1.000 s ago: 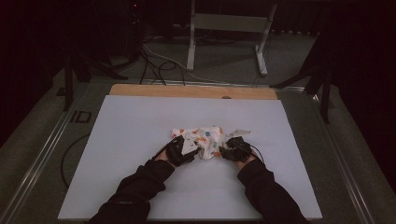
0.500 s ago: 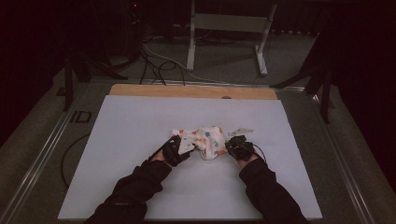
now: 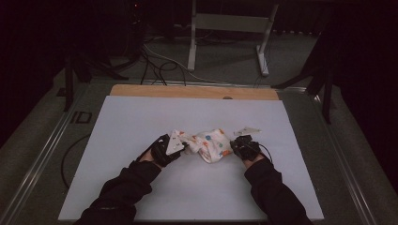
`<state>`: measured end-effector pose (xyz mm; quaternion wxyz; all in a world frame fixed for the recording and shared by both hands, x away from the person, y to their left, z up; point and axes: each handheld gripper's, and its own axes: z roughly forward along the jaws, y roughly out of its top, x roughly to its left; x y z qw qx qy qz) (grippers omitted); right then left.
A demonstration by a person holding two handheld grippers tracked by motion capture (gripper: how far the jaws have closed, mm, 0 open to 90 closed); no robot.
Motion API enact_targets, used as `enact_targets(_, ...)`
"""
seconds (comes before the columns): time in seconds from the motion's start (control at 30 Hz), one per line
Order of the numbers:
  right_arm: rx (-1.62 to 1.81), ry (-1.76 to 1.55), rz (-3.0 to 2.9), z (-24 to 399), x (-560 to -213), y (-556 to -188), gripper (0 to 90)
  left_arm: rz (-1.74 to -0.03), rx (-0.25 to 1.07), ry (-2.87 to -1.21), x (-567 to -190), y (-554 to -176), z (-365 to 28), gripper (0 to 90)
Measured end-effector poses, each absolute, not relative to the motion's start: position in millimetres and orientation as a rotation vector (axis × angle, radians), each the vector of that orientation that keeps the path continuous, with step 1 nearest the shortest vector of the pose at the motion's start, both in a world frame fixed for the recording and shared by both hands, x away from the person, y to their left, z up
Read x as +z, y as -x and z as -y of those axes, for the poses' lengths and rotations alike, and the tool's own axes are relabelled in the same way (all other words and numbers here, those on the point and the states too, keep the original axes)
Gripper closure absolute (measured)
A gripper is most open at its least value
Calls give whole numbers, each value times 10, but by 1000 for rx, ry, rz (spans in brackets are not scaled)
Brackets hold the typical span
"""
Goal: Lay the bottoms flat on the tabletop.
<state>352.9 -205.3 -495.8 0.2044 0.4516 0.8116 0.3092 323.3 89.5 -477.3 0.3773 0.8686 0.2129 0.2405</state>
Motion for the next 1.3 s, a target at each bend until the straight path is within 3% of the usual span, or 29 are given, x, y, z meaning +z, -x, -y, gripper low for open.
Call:
enact_targets(0.9, 848, -1285, -2240, 2403, -4883, -3426, 891, -614, 664, -2241, -4631, -2930, -1606, 893)
enact_targets(1.3, 874, -1250, -2273, 2483, -4866, -3150, 891, -640, 625, -2241, -4697, -2694, -1779, 900)
